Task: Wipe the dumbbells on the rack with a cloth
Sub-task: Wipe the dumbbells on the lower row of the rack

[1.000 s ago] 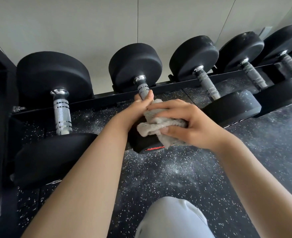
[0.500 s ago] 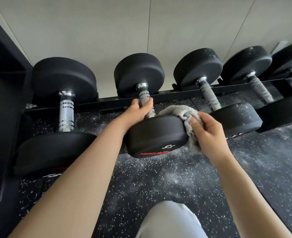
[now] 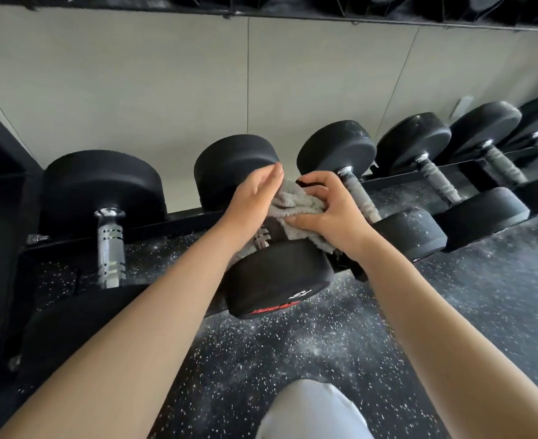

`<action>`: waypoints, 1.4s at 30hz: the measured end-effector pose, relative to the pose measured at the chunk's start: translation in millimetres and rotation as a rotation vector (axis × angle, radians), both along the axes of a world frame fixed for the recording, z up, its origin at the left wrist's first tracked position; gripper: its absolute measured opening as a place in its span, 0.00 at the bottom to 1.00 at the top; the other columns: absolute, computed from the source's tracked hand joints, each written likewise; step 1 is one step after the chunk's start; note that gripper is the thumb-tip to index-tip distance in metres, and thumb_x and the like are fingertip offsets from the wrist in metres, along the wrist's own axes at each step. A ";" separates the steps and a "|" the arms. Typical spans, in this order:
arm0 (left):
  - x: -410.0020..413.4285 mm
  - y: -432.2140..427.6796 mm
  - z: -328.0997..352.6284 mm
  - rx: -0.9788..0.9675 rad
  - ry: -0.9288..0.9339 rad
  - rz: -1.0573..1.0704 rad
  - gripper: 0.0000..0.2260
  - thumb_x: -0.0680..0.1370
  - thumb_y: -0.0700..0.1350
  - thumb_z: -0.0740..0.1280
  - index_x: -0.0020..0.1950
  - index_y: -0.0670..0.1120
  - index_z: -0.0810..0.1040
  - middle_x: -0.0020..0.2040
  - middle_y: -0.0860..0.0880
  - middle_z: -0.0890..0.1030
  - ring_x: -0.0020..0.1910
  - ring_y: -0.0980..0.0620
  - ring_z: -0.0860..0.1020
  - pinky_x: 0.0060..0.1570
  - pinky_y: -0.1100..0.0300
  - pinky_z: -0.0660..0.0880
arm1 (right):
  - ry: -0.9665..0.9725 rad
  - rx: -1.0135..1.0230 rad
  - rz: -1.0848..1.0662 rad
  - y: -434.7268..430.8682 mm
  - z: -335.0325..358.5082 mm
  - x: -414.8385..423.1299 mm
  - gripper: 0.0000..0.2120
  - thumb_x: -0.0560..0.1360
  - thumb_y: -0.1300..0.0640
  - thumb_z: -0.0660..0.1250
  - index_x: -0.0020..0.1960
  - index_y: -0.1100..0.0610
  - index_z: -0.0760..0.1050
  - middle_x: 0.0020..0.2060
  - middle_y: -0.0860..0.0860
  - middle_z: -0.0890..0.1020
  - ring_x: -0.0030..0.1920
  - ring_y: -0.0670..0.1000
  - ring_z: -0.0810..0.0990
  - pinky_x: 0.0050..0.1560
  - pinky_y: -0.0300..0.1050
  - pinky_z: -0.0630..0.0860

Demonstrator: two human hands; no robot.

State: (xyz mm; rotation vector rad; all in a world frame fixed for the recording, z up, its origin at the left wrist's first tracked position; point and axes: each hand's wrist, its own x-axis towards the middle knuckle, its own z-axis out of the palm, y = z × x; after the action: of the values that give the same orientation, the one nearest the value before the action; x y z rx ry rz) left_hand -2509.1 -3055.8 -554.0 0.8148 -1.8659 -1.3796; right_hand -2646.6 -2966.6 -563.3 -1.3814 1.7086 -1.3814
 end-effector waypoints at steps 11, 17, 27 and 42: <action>9.2 -35.1 -3.5 0.097 -0.054 -0.045 0.13 0.80 0.50 0.64 0.60 0.45 0.77 0.53 0.50 0.81 0.55 0.53 0.79 0.55 0.58 0.76 | 0.056 0.293 -0.009 -3.0 20.9 2.0 0.32 0.68 0.49 0.77 0.67 0.51 0.68 0.55 0.50 0.79 0.52 0.48 0.81 0.54 0.40 0.79; 2.4 -36.2 2.4 0.046 0.047 0.066 0.08 0.82 0.49 0.60 0.56 0.46 0.72 0.47 0.53 0.75 0.47 0.58 0.74 0.41 0.66 0.70 | -0.101 0.397 -0.025 -10.1 32.7 -1.6 0.26 0.69 0.38 0.69 0.57 0.56 0.79 0.54 0.58 0.84 0.56 0.59 0.82 0.63 0.52 0.76; -63.2 -16.8 21.7 -0.063 0.173 0.262 0.07 0.84 0.42 0.50 0.59 0.45 0.64 0.43 0.55 0.68 0.39 0.60 0.69 0.39 0.63 0.65 | -0.460 0.130 -0.037 -24.6 41.7 -58.2 0.15 0.79 0.59 0.67 0.64 0.63 0.74 0.60 0.60 0.81 0.59 0.57 0.81 0.60 0.53 0.79; -164.1 -24.6 25.2 -0.100 0.099 0.329 0.15 0.79 0.51 0.66 0.61 0.48 0.69 0.56 0.53 0.71 0.57 0.54 0.70 0.54 0.61 0.69 | -0.103 0.041 -0.001 -55.3 61.5 -167.3 0.11 0.77 0.53 0.70 0.57 0.58 0.78 0.53 0.59 0.84 0.54 0.57 0.84 0.55 0.57 0.81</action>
State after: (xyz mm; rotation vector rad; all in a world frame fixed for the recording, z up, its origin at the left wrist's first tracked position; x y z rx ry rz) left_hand -2673.2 -3080.3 -528.8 0.9364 -1.6256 -1.0936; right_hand -2813.9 -3021.9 -501.7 -1.2646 1.6617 -1.3859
